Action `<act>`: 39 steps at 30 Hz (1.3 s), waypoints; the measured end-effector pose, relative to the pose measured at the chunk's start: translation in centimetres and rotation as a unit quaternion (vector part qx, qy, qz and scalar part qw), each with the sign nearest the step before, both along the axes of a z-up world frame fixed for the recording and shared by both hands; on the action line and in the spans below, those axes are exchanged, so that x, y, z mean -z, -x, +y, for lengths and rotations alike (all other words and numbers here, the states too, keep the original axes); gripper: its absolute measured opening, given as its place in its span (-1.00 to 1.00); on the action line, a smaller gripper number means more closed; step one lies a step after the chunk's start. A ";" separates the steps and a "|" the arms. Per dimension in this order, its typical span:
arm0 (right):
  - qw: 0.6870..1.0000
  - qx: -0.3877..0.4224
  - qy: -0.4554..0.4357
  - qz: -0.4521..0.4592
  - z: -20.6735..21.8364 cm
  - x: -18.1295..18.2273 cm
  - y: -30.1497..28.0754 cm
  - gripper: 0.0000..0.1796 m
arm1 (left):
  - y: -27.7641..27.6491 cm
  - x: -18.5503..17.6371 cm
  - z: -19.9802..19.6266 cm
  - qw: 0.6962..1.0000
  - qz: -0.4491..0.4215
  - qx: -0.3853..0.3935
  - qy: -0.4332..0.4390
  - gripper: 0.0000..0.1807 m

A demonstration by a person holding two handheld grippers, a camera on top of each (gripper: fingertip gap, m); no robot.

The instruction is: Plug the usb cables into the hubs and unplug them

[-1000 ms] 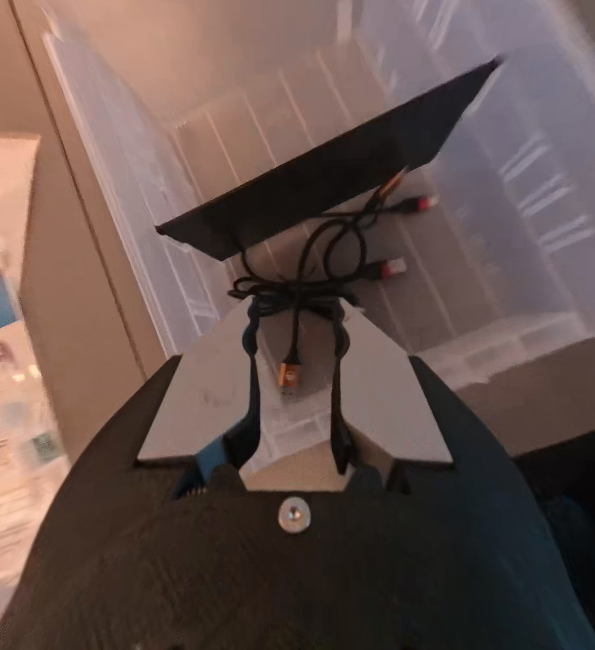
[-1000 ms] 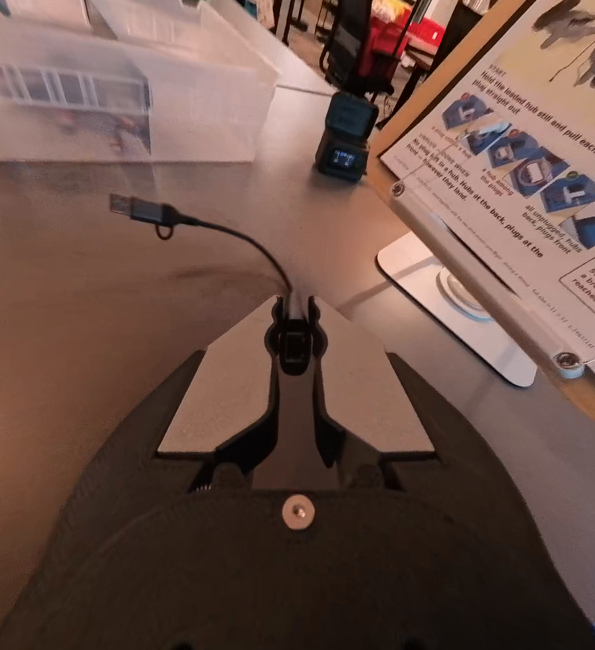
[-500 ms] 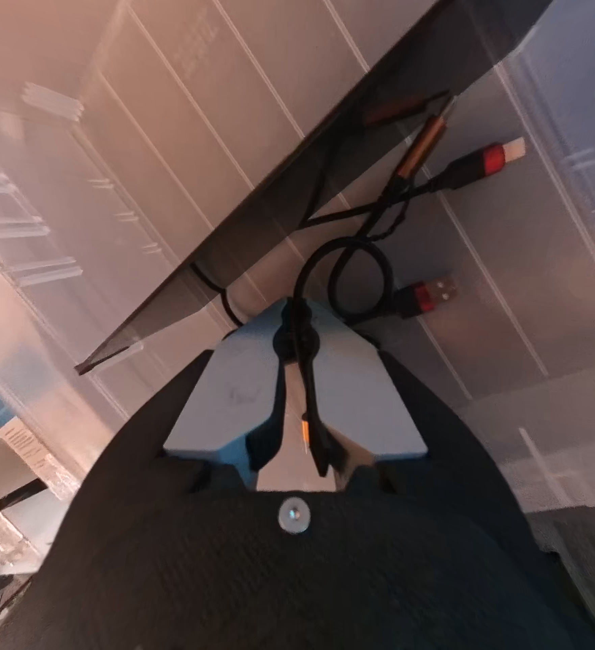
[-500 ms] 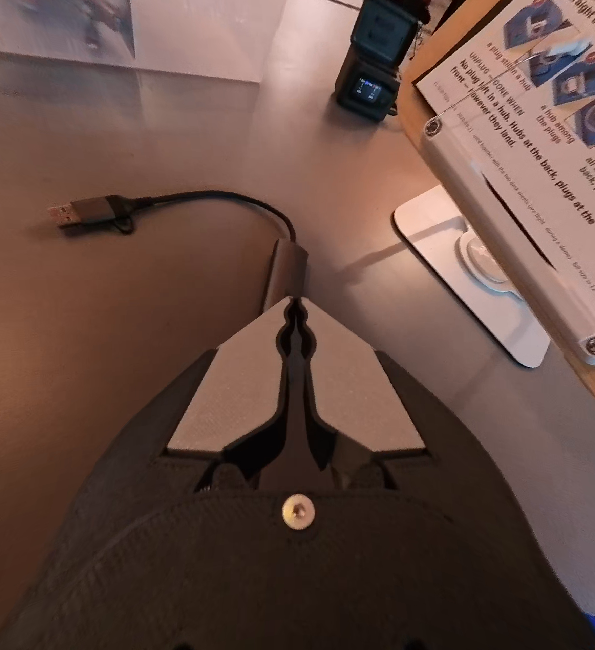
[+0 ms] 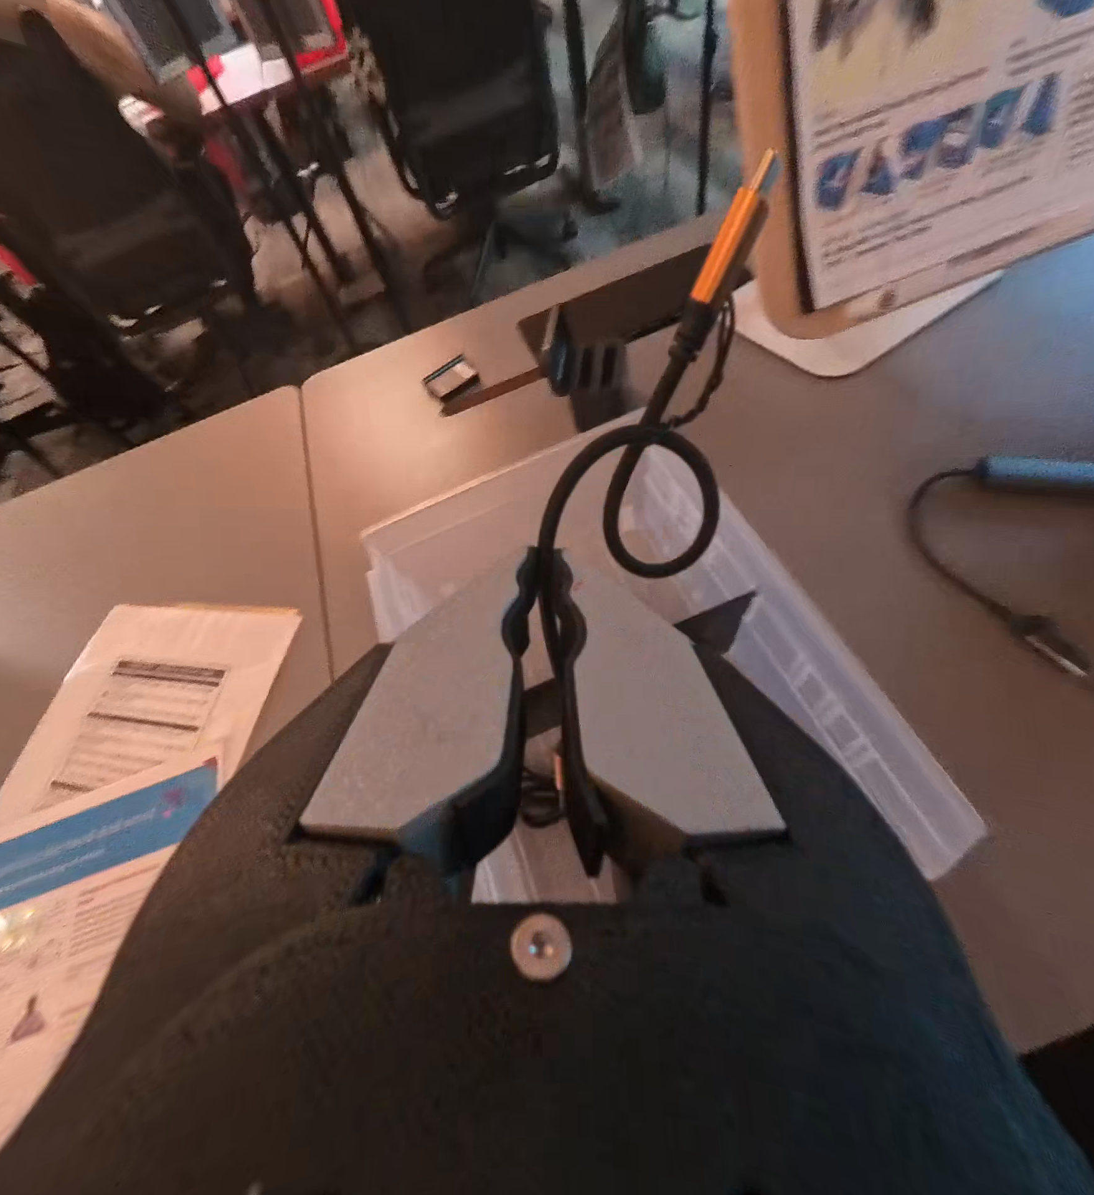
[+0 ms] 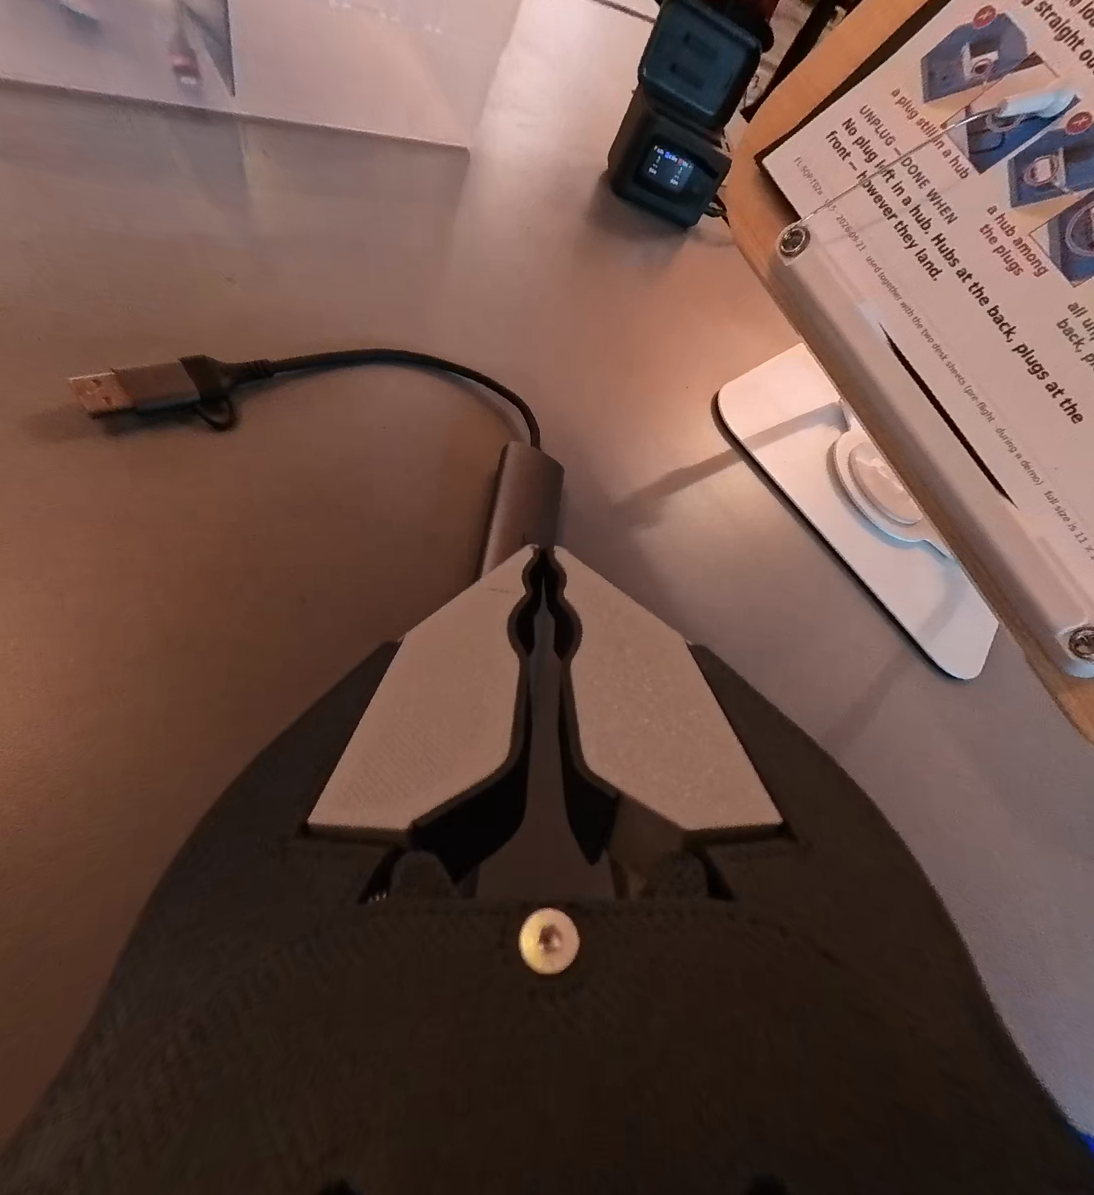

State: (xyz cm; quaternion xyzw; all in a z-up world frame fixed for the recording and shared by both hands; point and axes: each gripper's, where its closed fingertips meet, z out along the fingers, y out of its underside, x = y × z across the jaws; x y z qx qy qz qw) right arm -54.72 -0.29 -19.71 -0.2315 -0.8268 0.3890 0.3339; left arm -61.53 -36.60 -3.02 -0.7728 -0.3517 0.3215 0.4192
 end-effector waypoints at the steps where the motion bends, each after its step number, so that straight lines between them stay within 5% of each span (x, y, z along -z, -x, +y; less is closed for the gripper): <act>1: 1.000 -0.006 0.013 0.003 -0.2 -0.3 -0.1 -1.00 | -0.6 0.1 0.7 1.000 0.000 0.012 0.003 -1.00; 11: 0.954 -0.191 0.232 -0.011 -5.5 -5.9 -5.2 -1.00 | -7.6 -0.9 13.6 0.983 0.091 0.143 -0.065 -1.00; 19: 0.892 -0.249 0.379 0.000 -5.3 -10.5 -7.1 -0.82 | -11.3 6.1 26.5 0.962 0.046 0.264 -0.061 -1.00; 21: 0.884 -0.239 0.401 0.014 -4.6 -11.4 -6.9 -0.72 | -11.1 8.4 28.8 0.959 0.030 0.276 -0.045 -1.00; 28: 0.911 -0.180 0.372 0.015 -3.2 -10.1 -4.5 -0.94 | -9.6 11.4 33.1 0.949 0.024 0.310 -0.062 -0.99; 32: 0.930 -0.097 0.352 0.045 -0.7 -10.0 -2.2 -0.96 | -9.0 11.3 33.4 0.942 0.042 0.314 -0.110 -0.97; 39: 0.908 0.075 0.366 0.189 7.0 -13.3 -0.6 -0.95 | -5.5 14.8 31.2 0.975 0.054 0.215 0.002 -0.62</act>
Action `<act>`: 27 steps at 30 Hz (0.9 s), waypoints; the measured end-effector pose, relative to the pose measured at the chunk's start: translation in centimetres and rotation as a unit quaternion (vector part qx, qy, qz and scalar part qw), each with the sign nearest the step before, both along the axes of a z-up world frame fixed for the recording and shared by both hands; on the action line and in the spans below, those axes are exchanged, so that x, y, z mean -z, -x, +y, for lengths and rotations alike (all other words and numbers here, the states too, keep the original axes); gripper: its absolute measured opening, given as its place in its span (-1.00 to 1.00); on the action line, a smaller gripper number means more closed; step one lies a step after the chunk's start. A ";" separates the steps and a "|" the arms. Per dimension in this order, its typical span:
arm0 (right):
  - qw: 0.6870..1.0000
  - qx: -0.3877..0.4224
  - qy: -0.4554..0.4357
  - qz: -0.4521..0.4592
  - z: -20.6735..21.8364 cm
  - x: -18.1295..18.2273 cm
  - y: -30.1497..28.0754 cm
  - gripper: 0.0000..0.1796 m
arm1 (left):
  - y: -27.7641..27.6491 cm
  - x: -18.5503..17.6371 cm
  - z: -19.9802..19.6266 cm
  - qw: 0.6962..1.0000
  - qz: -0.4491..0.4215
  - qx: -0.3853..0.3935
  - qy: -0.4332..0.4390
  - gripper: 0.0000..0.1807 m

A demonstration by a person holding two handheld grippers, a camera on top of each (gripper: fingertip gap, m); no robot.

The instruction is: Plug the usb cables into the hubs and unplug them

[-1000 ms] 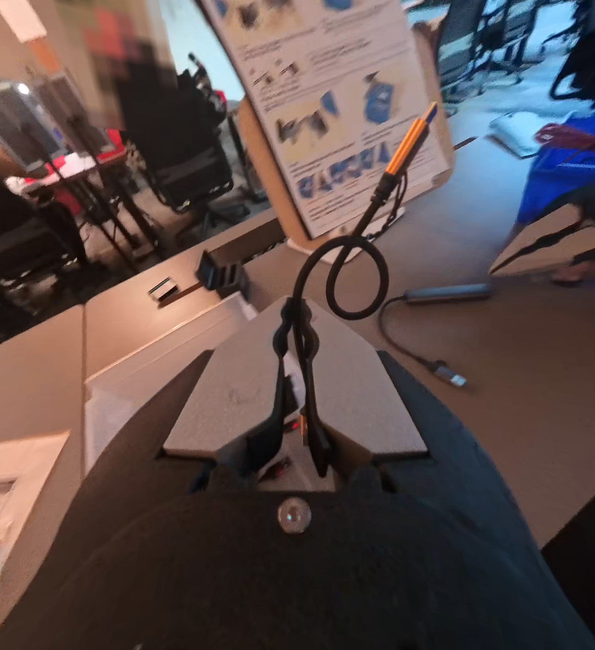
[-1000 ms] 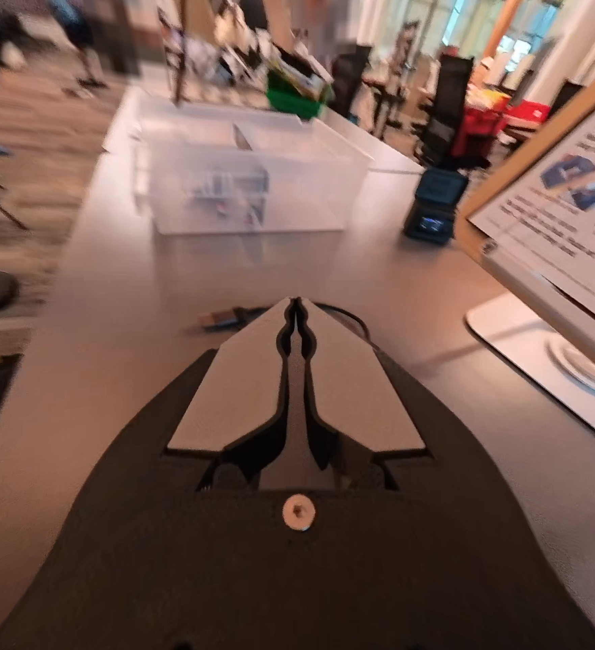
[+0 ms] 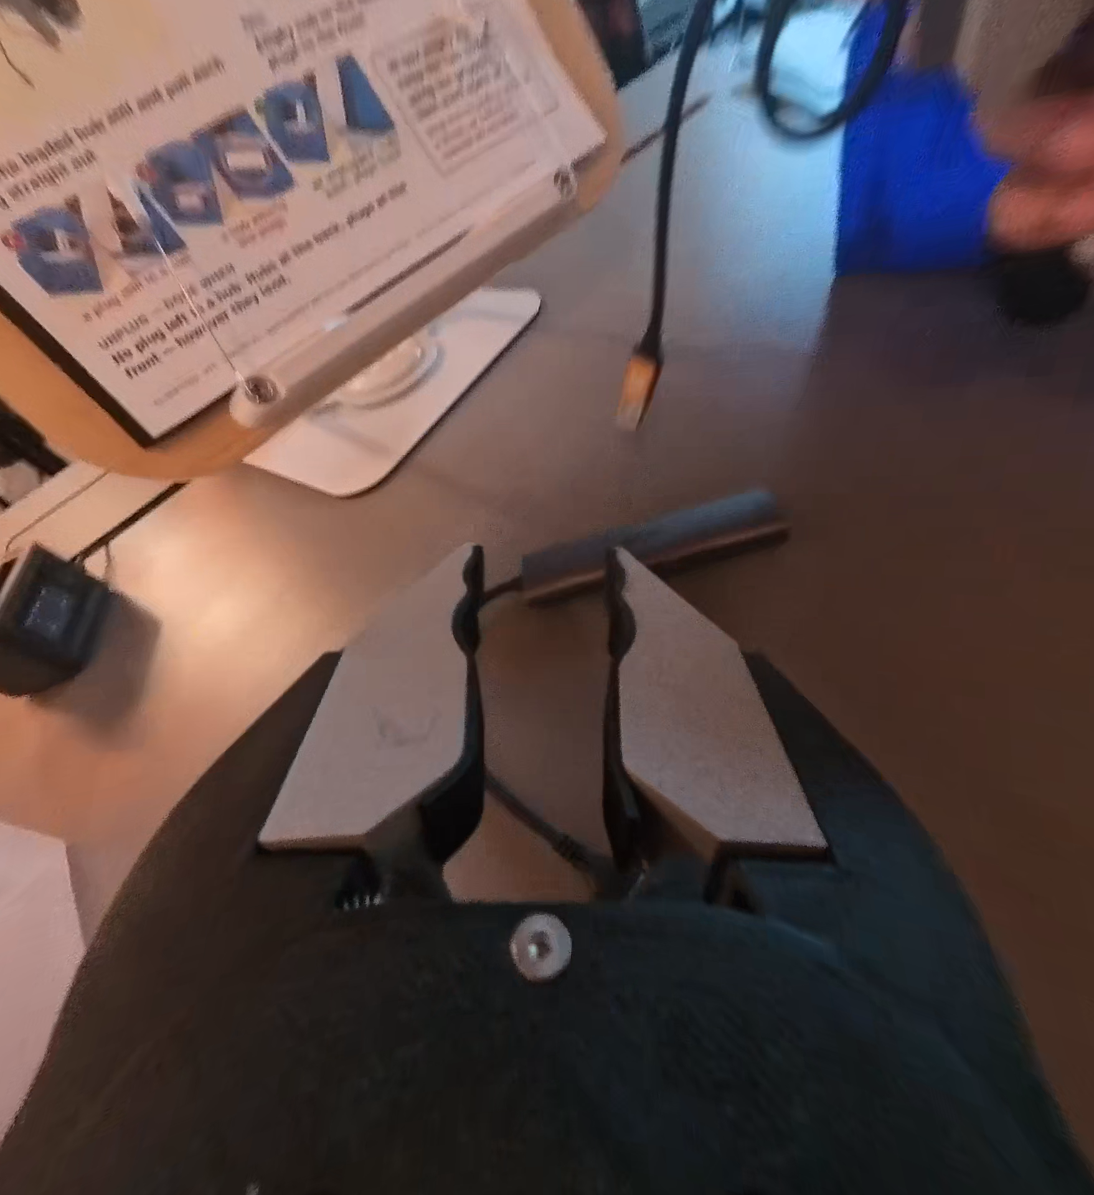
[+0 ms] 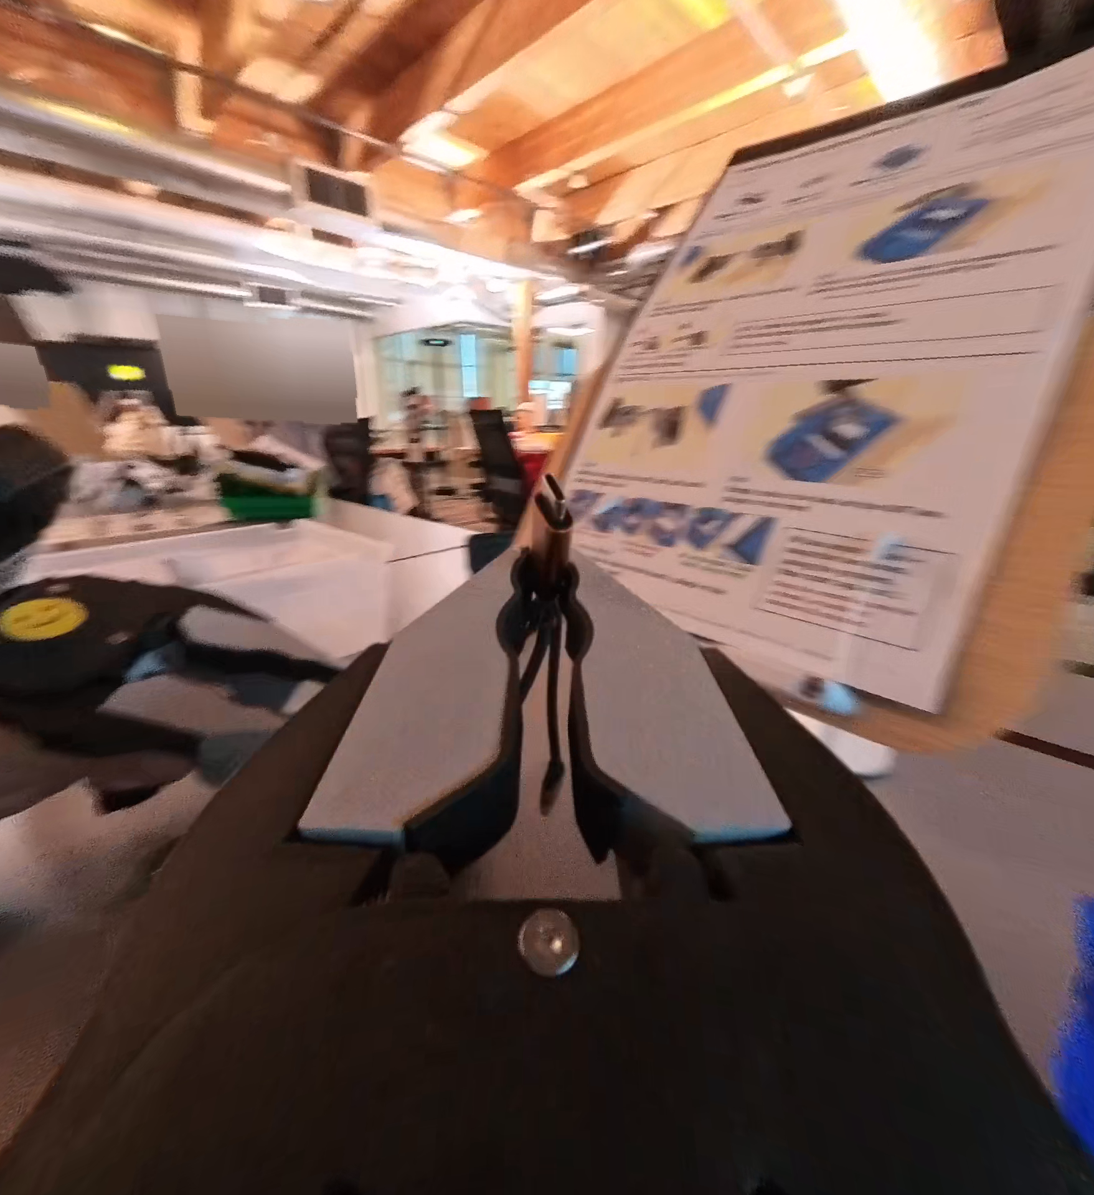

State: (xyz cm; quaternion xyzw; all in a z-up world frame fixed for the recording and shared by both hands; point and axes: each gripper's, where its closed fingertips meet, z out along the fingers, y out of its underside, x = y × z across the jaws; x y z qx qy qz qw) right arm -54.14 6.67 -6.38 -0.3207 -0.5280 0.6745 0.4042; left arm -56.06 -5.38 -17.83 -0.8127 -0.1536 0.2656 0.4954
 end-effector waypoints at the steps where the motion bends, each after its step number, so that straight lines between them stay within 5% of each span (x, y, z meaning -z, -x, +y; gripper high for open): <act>1: 0.999 0.033 0.002 -0.006 1.2 0.1 0.3 -0.96 | 0.4 0.7 -0.3 1.000 0.001 -0.014 0.022 -0.56; 8: 0.984 0.119 -0.095 -0.091 2.8 4.2 2.4 -0.96 | 3.1 0.4 -2.4 0.989 0.066 -0.123 0.043 -0.60; 18: 0.923 0.067 -0.275 -0.262 0.9 13.4 2.4 -0.94 | 4.5 -1.0 -4.4 0.979 0.081 -0.186 0.004 -0.69; 27: 0.922 -0.020 -0.233 -0.308 -0.3 14.1 -1.6 -0.80 | 4.7 -0.5 -4.6 0.982 0.047 -0.184 -0.008 -0.69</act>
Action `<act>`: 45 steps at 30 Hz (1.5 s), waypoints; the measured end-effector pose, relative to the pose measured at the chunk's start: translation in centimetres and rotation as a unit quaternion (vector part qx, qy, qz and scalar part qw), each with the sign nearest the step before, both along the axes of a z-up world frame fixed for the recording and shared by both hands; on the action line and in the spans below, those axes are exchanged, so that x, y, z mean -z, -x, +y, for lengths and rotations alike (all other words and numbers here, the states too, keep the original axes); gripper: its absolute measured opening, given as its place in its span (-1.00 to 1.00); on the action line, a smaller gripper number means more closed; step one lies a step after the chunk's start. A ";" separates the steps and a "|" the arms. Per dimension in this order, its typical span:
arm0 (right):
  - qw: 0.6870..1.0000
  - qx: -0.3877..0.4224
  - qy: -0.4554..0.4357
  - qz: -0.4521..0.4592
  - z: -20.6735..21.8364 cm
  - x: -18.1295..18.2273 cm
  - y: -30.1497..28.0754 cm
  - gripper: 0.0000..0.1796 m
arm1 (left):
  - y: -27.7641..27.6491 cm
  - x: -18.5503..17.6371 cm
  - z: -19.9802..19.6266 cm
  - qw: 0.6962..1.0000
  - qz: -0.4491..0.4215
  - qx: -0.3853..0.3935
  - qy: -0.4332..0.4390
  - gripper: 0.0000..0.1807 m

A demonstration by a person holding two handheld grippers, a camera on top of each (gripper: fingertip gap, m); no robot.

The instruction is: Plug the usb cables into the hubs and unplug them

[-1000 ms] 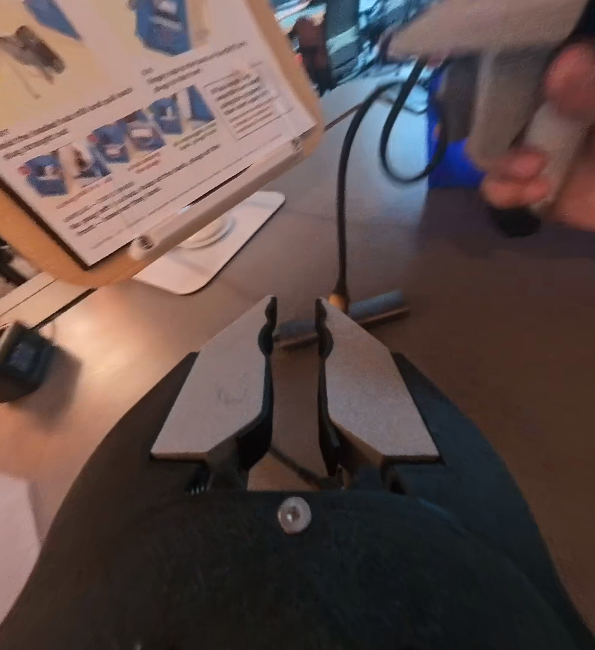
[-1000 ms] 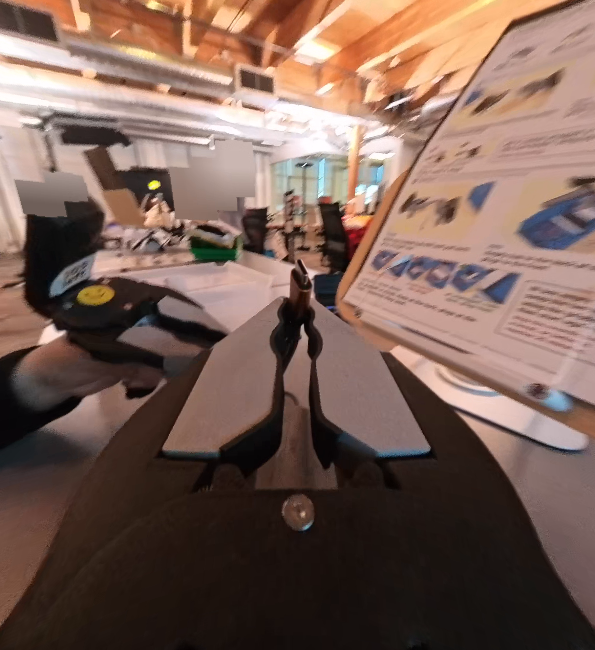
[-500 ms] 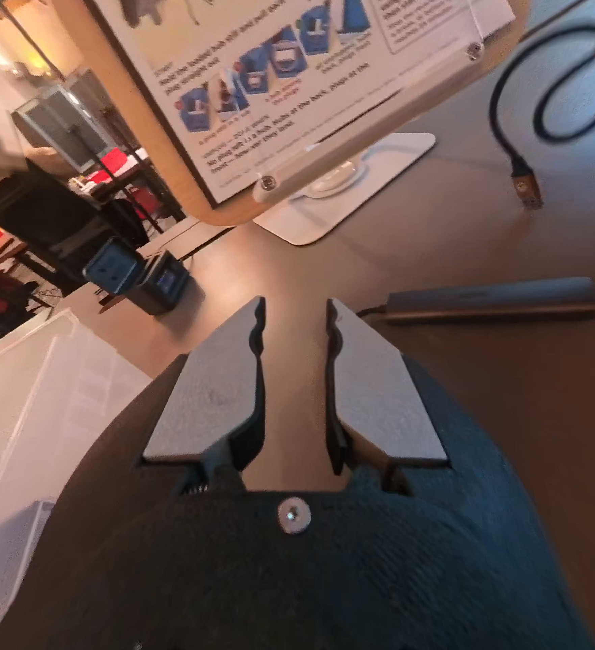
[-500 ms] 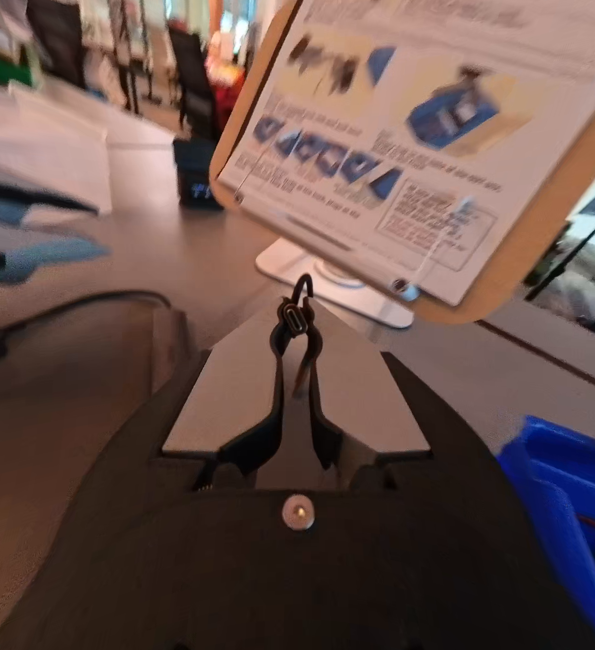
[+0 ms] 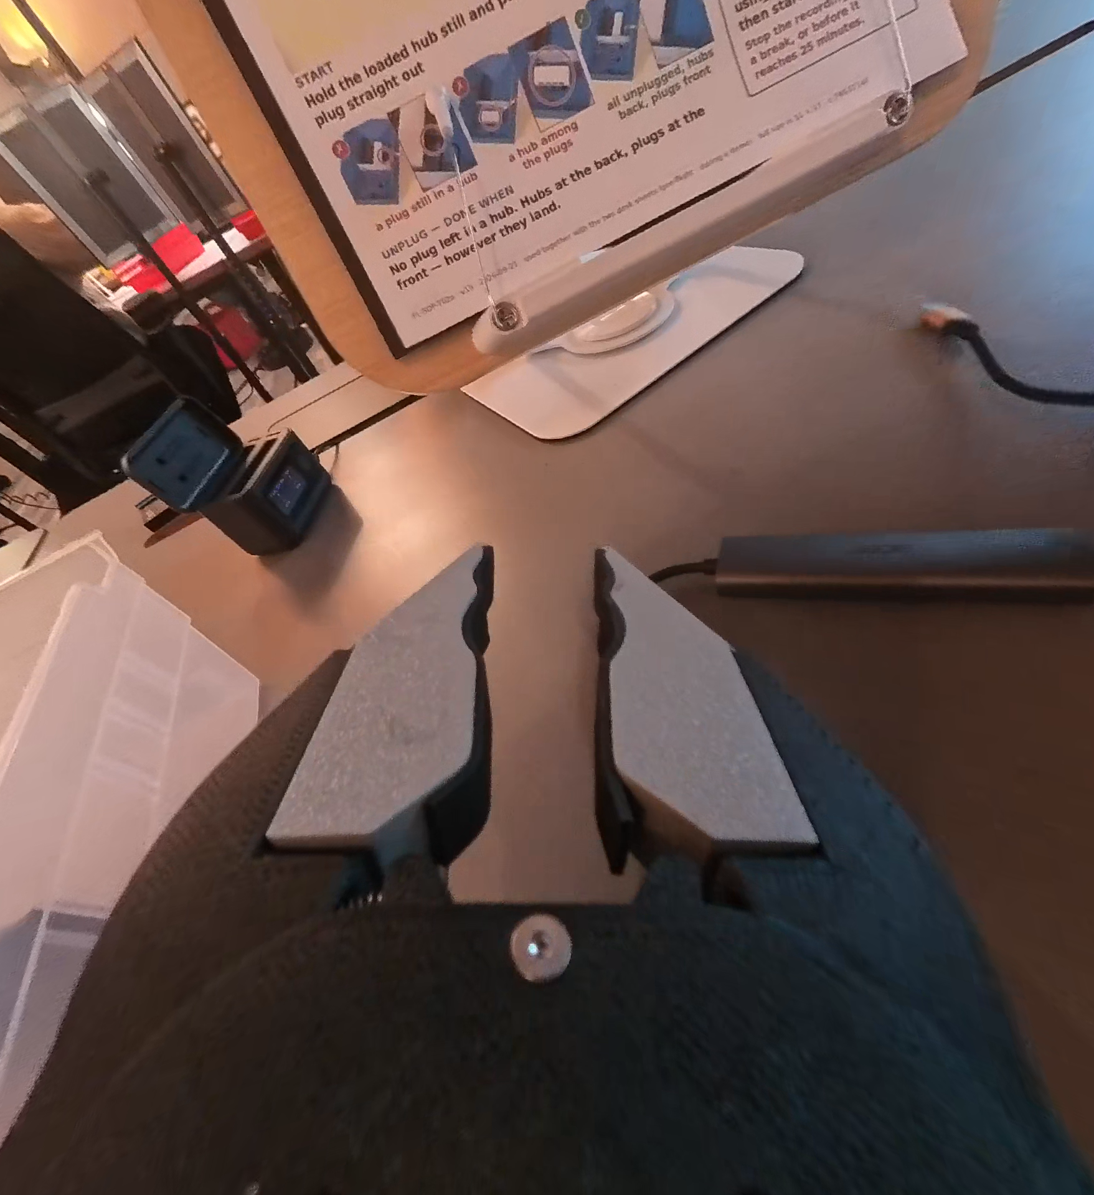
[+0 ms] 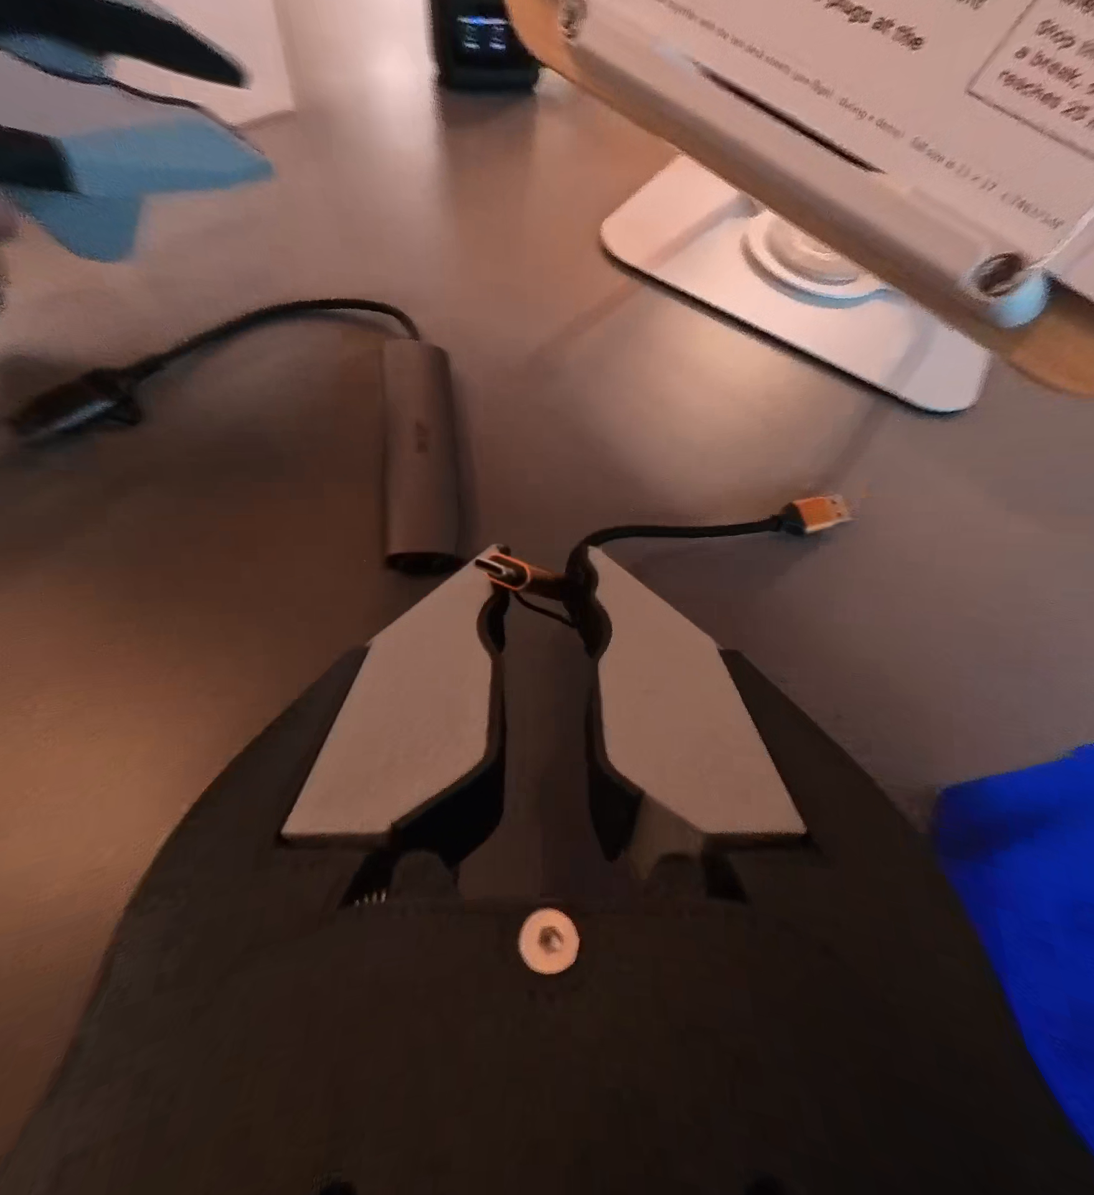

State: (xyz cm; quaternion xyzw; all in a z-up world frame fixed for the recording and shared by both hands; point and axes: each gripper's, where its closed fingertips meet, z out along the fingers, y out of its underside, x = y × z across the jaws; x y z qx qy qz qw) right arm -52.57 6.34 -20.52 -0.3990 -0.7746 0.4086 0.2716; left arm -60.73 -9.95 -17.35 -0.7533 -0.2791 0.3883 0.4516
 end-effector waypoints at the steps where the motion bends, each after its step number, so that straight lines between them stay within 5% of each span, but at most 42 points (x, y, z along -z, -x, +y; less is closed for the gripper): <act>1: 1.000 -0.015 0.004 -0.014 -0.2 -0.1 -1.2 -0.84 | 0.0 -0.1 0.1 1.000 0.000 0.003 -0.003 -0.68; 5: 0.995 -0.055 -0.028 -0.080 0.0 -0.3 -6.4 -0.82 | -0.5 -0.1 0.6 1.000 0.005 0.017 0.006 -0.67; 12: 0.992 -0.009 -0.073 -0.106 1.5 -0.5 -10.0 -0.23 | -0.6 0.1 0.7 1.000 -0.008 0.026 -0.006 -0.60; 20: 0.999 -0.040 0.028 -0.005 -3.2 -6.5 -7.4 -0.26 | -0.6 -0.1 0.8 1.000 -0.006 0.028 -0.012 -0.56; 29: 0.989 -0.033 -0.104 -0.097 -6.1 2.8 2.8 -0.06 | -0.5 0.2 0.5 0.999 -0.015 0.028 -0.014 -0.53; 34: 0.987 -0.083 -0.101 -0.098 -7.2 3.9 3.2 -0.69 | -0.9 0.2 1.0 0.999 -0.017 0.041 -0.011 -0.54; 35: 0.987 -0.090 -0.098 -0.094 -7.2 3.9 3.3 -0.69 | -1.1 0.3 1.3 0.999 -0.019 0.048 -0.009 -0.54; 41: 0.967 -0.115 -0.207 0.097 -6.0 0.3 4.2 -0.70 | -2.1 -0.1 2.4 0.995 -0.028 0.089 -0.032 -0.51; 45: 0.887 -0.179 -0.283 0.318 -7.8 -4.2 2.2 -0.71 | -4.0 -1.0 3.2 0.985 -0.038 0.165 -0.025 -0.45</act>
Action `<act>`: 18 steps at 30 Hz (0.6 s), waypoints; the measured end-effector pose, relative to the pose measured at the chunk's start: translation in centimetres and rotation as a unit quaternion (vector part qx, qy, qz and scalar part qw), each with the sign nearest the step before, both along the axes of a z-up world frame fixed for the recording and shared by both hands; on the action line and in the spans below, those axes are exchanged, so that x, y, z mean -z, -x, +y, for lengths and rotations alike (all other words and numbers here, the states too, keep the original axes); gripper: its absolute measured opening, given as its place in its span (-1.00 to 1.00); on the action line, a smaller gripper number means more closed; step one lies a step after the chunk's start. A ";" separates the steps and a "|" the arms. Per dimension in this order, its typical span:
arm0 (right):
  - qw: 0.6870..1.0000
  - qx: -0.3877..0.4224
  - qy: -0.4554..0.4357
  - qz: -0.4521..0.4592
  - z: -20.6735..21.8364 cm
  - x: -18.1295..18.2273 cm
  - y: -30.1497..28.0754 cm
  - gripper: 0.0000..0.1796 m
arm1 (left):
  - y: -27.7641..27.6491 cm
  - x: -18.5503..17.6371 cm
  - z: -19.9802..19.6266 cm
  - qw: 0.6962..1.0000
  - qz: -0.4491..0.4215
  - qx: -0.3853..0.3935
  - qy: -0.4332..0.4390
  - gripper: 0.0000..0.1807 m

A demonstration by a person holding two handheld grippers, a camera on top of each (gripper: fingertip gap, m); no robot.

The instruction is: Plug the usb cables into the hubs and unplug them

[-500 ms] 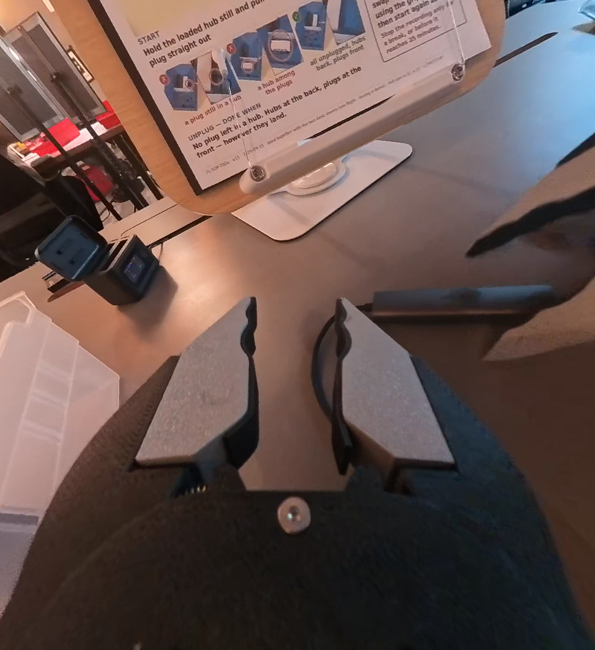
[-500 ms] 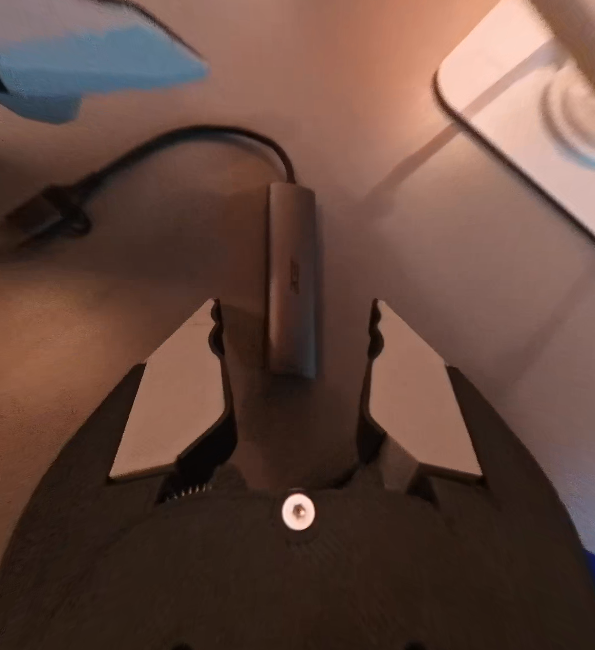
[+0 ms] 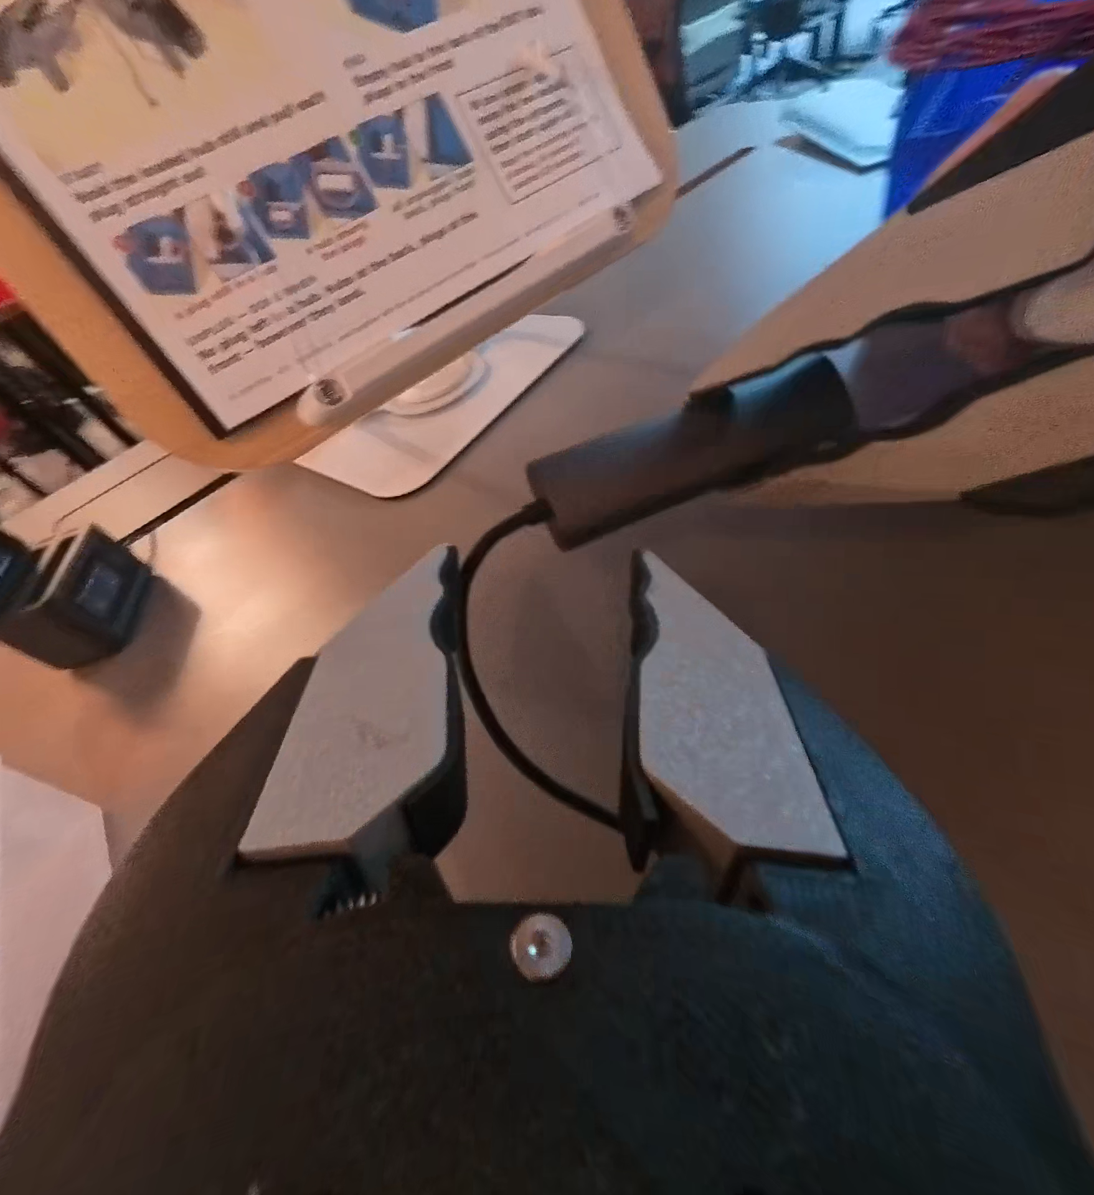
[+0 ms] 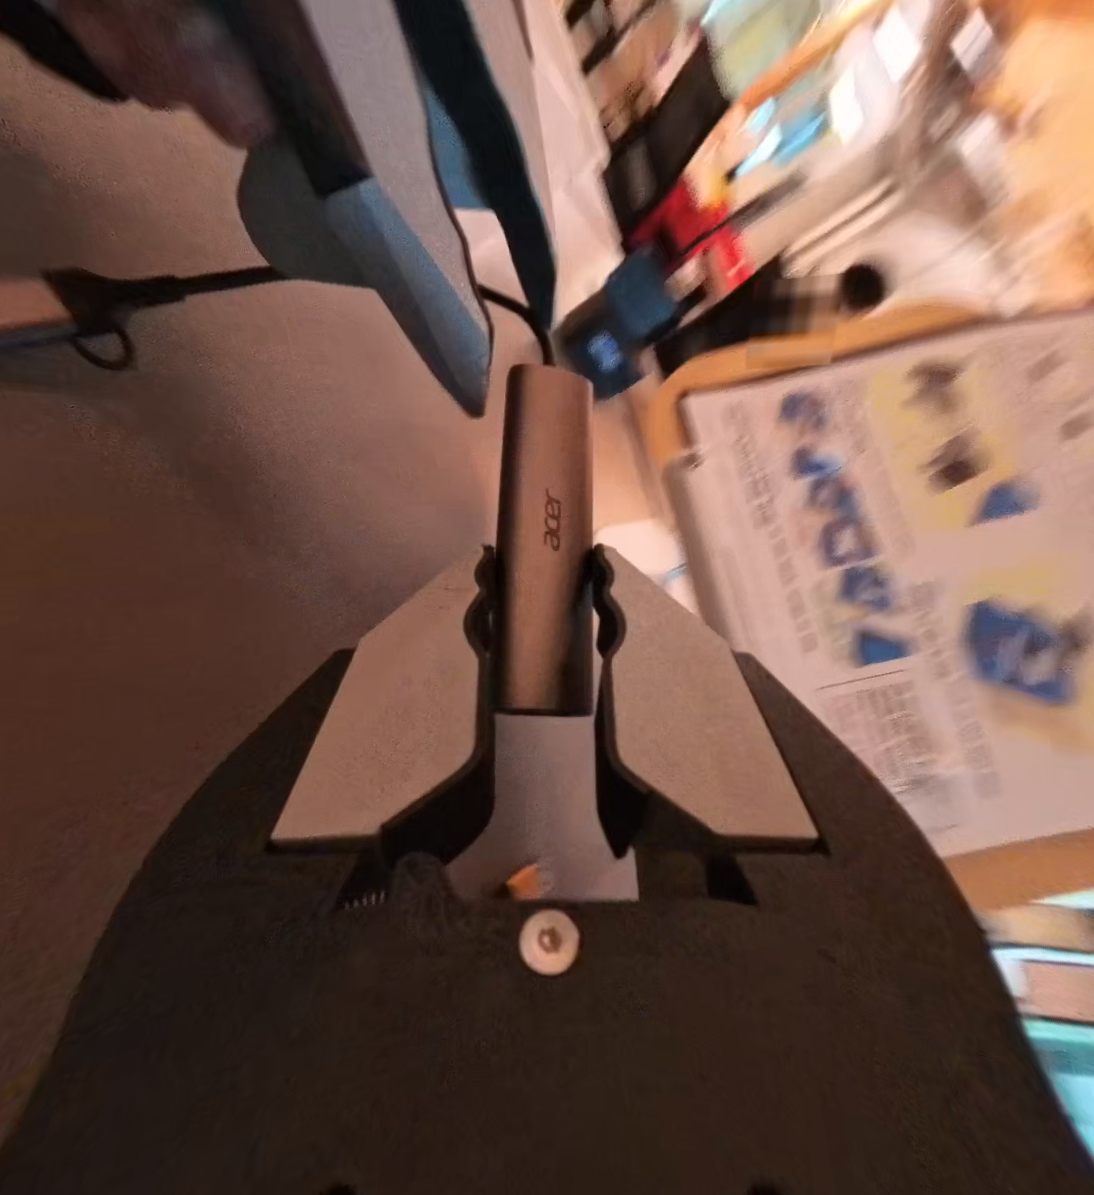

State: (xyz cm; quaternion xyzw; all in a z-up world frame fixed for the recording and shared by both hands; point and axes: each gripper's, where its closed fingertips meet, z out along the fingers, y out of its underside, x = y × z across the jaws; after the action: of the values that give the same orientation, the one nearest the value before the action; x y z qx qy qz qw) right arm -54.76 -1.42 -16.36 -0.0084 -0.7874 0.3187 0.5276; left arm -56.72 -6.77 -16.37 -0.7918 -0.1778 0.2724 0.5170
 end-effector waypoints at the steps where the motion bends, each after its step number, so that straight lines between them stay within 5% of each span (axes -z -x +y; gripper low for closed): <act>1: 0.998 0.014 -0.027 0.051 0.2 -0.7 -0.1 -0.71 | -0.7 -0.6 0.0 1.000 -0.005 0.023 0.004 -0.34; 5: 0.969 0.020 -0.103 0.224 -0.7 -2.9 -1.6 -0.71 | -3.8 -3.7 -1.0 0.995 -0.030 0.096 -0.024 -0.25; 11: 0.943 -0.018 -0.103 0.316 -3.1 -4.6 -4.5 -0.70 | -5.4 -4.8 -2.7 0.987 -0.053 0.143 -0.044 -0.20; 15: 0.933 -0.051 -0.087 0.345 -4.3 -5.1 -6.4 -0.70 | -7.7 -4.5 -1.9 0.966 -0.075 0.240 -0.059 -0.70; 18: 0.937 -0.044 -0.078 0.337 -4.0 -5.2 -6.1 -0.71 | -9.2 -4.8 -0.9 0.947 -0.091 0.297 -0.083 -0.84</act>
State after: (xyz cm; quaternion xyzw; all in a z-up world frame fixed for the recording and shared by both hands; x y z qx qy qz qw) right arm -48.63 -5.42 -11.20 0.1752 -0.5851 0.2634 0.7468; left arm -47.51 -7.68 -11.62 -0.7843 -0.0027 0.0173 0.6201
